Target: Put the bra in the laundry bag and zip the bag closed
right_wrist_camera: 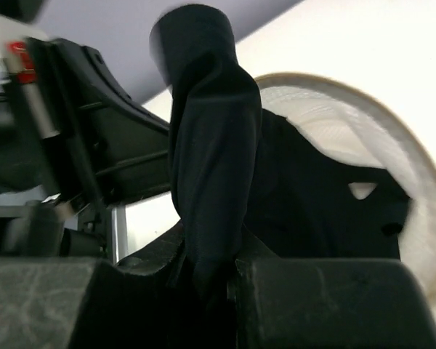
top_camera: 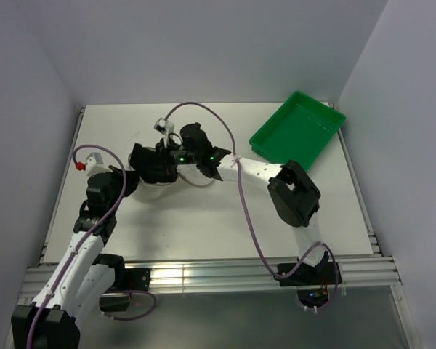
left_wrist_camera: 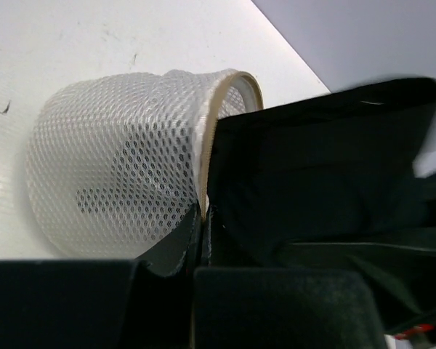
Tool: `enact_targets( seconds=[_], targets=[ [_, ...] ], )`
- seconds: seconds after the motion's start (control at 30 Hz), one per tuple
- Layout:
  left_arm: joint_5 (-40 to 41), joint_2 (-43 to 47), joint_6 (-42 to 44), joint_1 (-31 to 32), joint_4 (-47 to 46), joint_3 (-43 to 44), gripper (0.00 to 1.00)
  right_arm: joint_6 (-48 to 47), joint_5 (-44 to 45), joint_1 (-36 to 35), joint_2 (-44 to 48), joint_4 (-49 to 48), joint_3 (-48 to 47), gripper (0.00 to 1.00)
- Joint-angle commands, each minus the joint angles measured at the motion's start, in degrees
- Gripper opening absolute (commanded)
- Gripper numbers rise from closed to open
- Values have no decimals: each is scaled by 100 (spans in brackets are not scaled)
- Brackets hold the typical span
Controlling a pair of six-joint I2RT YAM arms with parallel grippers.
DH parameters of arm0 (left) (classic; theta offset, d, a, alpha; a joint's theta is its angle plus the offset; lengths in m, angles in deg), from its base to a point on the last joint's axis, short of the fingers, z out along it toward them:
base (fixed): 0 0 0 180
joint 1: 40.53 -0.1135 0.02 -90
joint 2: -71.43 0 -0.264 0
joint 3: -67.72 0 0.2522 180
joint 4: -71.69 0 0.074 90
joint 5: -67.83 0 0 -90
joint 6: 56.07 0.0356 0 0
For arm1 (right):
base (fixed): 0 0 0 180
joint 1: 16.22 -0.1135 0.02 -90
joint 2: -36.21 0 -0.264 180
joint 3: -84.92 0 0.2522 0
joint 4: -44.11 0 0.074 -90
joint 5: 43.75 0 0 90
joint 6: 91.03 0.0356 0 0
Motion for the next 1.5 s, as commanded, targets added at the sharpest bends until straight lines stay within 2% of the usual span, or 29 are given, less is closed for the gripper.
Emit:
enact_targets(
  seconds=[0.0,0.03,0.13,0.27,0.4,0.53,0.63,0.8,0.9,1.13,1.2,1.27,1.3,1.33,1.47],
  targets=[
    [-280,25,-31,-21,-403,-113,0,-327,30,-182,-446,587,-675,0],
    [-298,42,-31,-21,-464,-209,0,-536,38,-235,-622,868,-1129,0],
    [-211,191,-32,-21,-413,-377,0,-1020,248,-358,-1159,1775,-1730,0],
    [141,463,-40,-21,-341,-403,0,-1276,144,-358,-1379,2232,-1819,0],
    [80,543,-75,-21,-526,-438,0,-1593,354,-376,-1529,3075,-2074,0],
    [-541,403,-119,-21,-1026,-578,0,-1620,644,-376,-1555,3499,-2250,0],
    [-1044,201,-250,-12,-1483,-798,0,-1209,969,-393,-1599,3455,-2398,0],
    [-1440,507,-532,-3,-1581,-1246,0,257,2819,-393,-1617,2868,-2286,0],
    [-1554,666,-576,-3,-1336,-1308,0,664,3533,-402,-1704,2796,-2347,0],
    [-1994,623,-839,-3,-1501,-1282,0,1404,4511,-551,-1643,2015,-1558,3],
    [-2020,579,-919,-3,-1668,-1204,0,1448,4828,-674,-1538,1822,-1364,7],
    [-1942,483,-928,-3,-1669,-1098,0,1448,4994,-710,-1223,1681,-1012,17],
    [-1898,447,-928,-3,-1582,-1019,0,1317,5021,-710,-1100,1671,-854,27],
    [-1776,412,-945,-3,-1564,-992,0,1229,5074,-710,-889,1671,-879,41],
    [-1652,245,-1112,-3,-1985,-1167,0,790,5346,-692,-466,2136,-1099,67]
  ],
)
